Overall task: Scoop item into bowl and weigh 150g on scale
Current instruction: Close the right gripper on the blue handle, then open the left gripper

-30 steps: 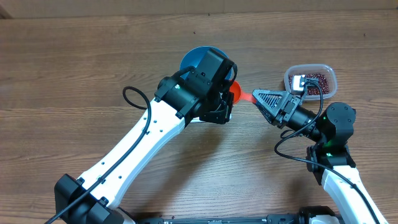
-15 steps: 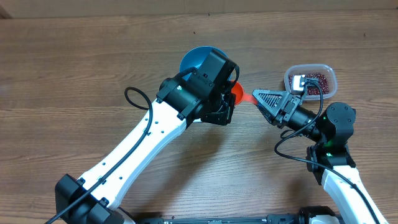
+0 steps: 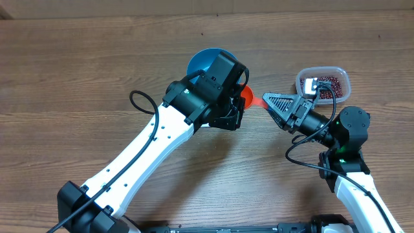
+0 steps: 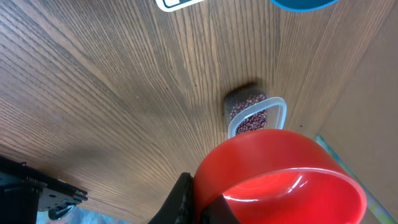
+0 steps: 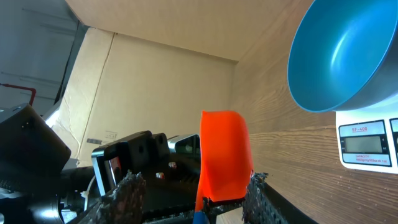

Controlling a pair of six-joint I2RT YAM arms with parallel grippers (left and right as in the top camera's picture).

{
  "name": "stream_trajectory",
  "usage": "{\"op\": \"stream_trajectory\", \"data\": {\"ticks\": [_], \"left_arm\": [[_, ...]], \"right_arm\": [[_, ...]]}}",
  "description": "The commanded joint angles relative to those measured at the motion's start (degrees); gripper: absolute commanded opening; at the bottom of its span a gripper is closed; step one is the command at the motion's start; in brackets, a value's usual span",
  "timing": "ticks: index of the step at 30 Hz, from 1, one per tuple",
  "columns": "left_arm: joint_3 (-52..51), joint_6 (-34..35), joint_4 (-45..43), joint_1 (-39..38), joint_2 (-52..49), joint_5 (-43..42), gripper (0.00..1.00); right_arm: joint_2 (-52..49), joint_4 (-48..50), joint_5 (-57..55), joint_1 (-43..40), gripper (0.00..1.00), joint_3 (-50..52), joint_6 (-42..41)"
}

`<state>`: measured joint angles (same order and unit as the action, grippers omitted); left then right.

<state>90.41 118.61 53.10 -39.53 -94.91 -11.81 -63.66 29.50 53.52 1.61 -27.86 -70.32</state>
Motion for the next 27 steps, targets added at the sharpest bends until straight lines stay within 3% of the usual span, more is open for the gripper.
{"op": "stream_trajectory", "data": {"ticks": [1,27], "left_arm": [[0.5,0.8,0.0,-0.3,-0.3,0.4,0.05],[0.4,0.8,0.0,-0.3,-0.3,0.8,0.05]], "right_arm": [[-0.1,0.4,-0.7,0.4,0.53,-1.2,0.3],[-0.1,0.3,-1.3,0.4,0.53,-1.2,1.8]]}}
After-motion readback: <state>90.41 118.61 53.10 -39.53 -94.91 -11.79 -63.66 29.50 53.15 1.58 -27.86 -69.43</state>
